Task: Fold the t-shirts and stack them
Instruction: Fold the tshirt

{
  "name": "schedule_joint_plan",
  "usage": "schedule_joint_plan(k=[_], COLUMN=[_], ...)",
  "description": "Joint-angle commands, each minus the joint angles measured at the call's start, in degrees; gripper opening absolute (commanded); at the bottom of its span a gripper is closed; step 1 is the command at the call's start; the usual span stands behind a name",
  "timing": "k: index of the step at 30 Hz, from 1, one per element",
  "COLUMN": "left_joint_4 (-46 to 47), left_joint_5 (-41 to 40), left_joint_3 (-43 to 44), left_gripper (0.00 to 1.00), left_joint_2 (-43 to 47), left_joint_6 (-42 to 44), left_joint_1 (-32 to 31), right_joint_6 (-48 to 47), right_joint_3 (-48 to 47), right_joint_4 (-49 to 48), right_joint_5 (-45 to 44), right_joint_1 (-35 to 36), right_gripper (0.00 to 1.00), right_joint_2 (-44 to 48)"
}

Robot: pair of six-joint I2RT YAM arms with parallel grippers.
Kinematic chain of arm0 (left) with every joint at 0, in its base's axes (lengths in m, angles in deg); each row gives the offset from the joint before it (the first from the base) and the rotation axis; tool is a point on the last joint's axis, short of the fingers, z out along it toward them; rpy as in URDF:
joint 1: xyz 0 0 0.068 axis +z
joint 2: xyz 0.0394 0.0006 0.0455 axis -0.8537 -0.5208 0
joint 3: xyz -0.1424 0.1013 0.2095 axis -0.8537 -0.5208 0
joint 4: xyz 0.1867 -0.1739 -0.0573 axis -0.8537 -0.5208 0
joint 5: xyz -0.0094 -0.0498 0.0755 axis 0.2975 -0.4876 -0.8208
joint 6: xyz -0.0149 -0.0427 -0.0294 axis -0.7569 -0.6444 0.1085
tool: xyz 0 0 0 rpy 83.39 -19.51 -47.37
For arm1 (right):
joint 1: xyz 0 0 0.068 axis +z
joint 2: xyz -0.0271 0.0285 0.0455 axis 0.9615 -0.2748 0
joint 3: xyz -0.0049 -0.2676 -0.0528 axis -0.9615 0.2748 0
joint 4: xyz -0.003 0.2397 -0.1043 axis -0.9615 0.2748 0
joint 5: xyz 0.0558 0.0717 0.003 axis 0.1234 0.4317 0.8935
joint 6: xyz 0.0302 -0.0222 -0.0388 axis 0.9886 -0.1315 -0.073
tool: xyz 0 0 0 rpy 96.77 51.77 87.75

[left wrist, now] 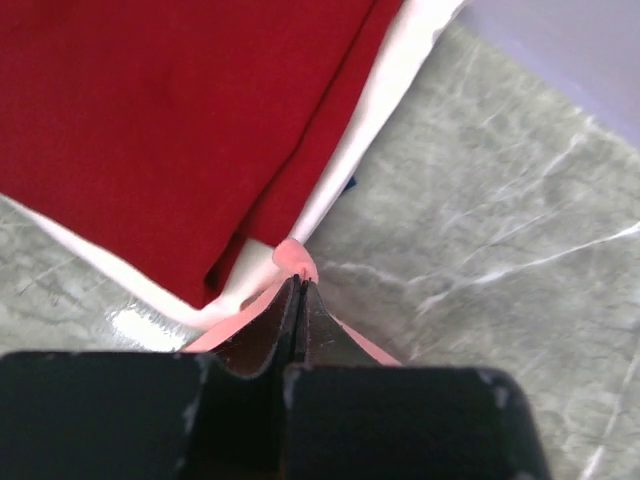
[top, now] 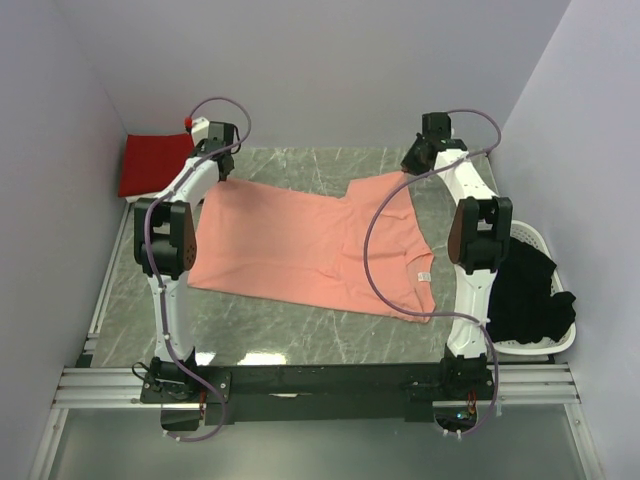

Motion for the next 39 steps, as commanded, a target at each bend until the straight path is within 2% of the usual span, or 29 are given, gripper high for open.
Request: schedule_joint_plan(k=[1, 4, 13, 19, 32, 39], left_joint_4=[1.11, 2.60, 7.34, 11.03, 17.18, 18.42], left_joint_5=[0.77, 1.21, -1.16, -1.43, -0.29, 0.15], left_joint_3=[1.89, -1.35, -17.43, -27.46, -43.01, -45.48], left_gripper=[0.01, 0.00, 0.01, 0.01, 0.01, 0.01], left_joint_2=[-0.26, 2.01, 12.73, 18.89, 28.39, 28.92], left_joint_6=[1.17, 0.56, -6.46, -11.21, -16.05, -16.23], left_joint_1=[0.10, 0.10, 0.10, 0.63, 2.47, 3.35], right_joint_6=[-1.22, -1.05, 2.37, 4.84, 5.98, 6.59], right_joint_3=[-2.81, 1.57, 35.45, 53.93, 72.24, 78.92], right_joint_4=[0.00, -0.79, -11.50, -17.65, -18.02, -18.19], right_joint_5=[0.53, 0.88, 2.72, 2.72, 4.74, 5.98], right_joint_1=[-0.96, -0.88, 0.35, 3.07, 3.34, 3.34], right_gripper=[0.00, 0.00, 0.00, 0.00, 0.00, 0.00], right_joint_2=[4.95, 8.72, 32.43, 46.15, 65.50, 71.92])
